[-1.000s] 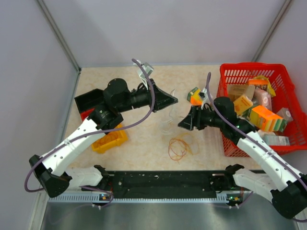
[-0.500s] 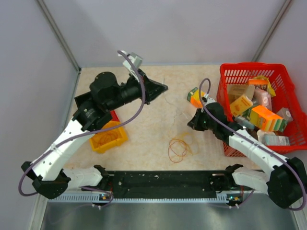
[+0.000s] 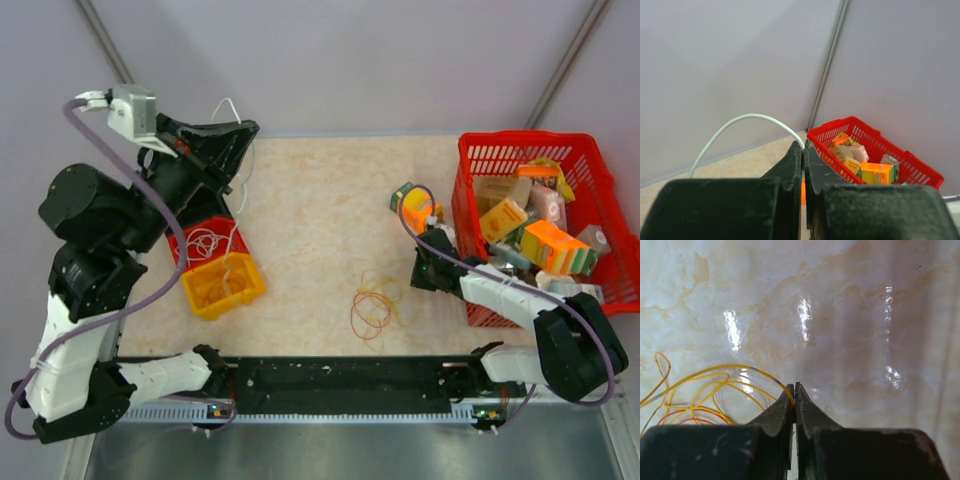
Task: Untangle the cables
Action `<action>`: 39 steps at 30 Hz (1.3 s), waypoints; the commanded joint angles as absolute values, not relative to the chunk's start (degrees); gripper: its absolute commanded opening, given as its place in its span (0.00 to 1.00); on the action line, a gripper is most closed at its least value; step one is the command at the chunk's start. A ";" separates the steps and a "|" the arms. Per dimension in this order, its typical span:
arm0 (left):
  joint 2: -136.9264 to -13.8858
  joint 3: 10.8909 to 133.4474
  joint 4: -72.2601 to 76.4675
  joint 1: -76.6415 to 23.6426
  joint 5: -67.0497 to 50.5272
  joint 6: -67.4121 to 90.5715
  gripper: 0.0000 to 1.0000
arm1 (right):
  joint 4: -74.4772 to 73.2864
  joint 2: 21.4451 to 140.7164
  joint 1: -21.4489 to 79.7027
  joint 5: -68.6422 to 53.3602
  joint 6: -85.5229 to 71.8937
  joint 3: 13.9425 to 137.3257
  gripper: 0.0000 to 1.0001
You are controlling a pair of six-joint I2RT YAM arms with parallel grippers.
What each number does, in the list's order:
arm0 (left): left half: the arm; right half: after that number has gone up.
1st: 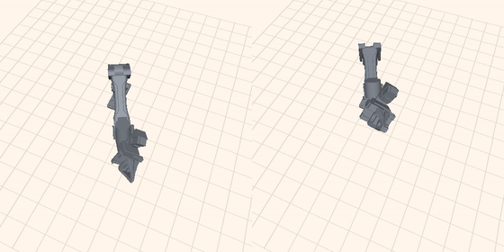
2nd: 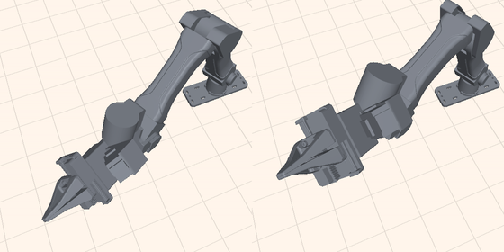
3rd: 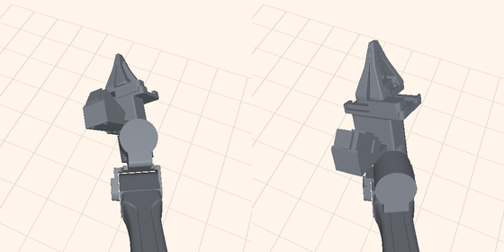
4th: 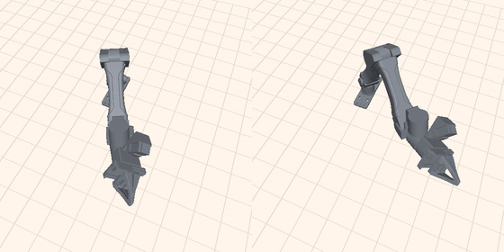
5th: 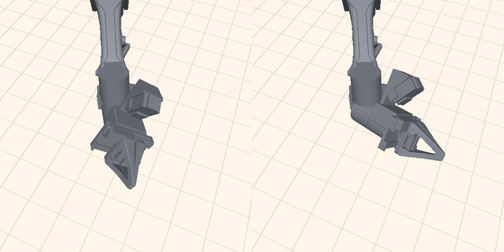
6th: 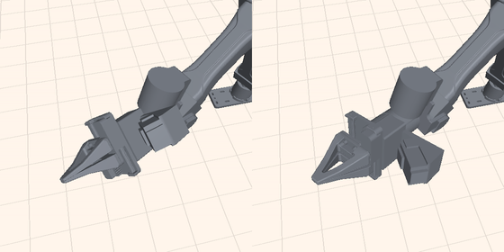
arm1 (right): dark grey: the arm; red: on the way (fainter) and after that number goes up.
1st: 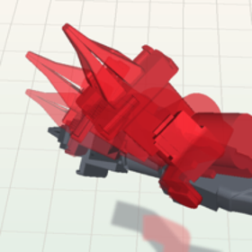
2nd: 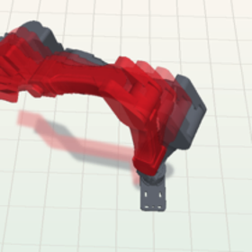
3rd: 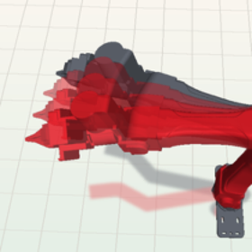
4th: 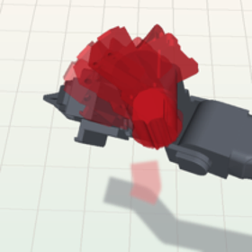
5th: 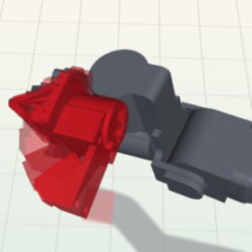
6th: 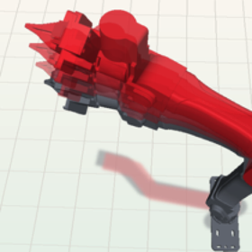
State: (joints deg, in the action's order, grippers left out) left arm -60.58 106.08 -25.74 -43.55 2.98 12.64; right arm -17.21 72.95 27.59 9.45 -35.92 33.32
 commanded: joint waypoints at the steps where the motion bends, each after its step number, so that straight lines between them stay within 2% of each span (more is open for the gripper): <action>1: -63.28 104.86 -27.08 -43.51 8.52 11.25 0.00 | -16.35 70.40 27.16 9.86 -32.00 35.24 0.00; 6: -65.65 104.06 -26.01 -43.42 8.26 11.25 0.00 | -12.48 68.47 27.16 -1.39 -27.69 33.84 0.00; 15: -70.14 112.77 -25.94 -43.07 13.53 8.71 0.00 | -13.10 64.43 27.25 -3.25 -26.19 30.94 0.00; 23: -73.73 108.20 -20.39 -42.72 14.77 5.89 0.00 | -13.01 62.14 27.25 -2.20 -26.19 29.01 0.00; 30: -76.46 95.29 -19.60 -41.84 14.07 9.92 0.00 | -13.01 61.08 27.16 -1.67 -26.72 27.86 0.00; 39: -91.30 88.95 -32.68 -35.78 1.23 24.77 0.00 | -12.66 61.08 27.16 -1.67 -26.81 27.60 0.00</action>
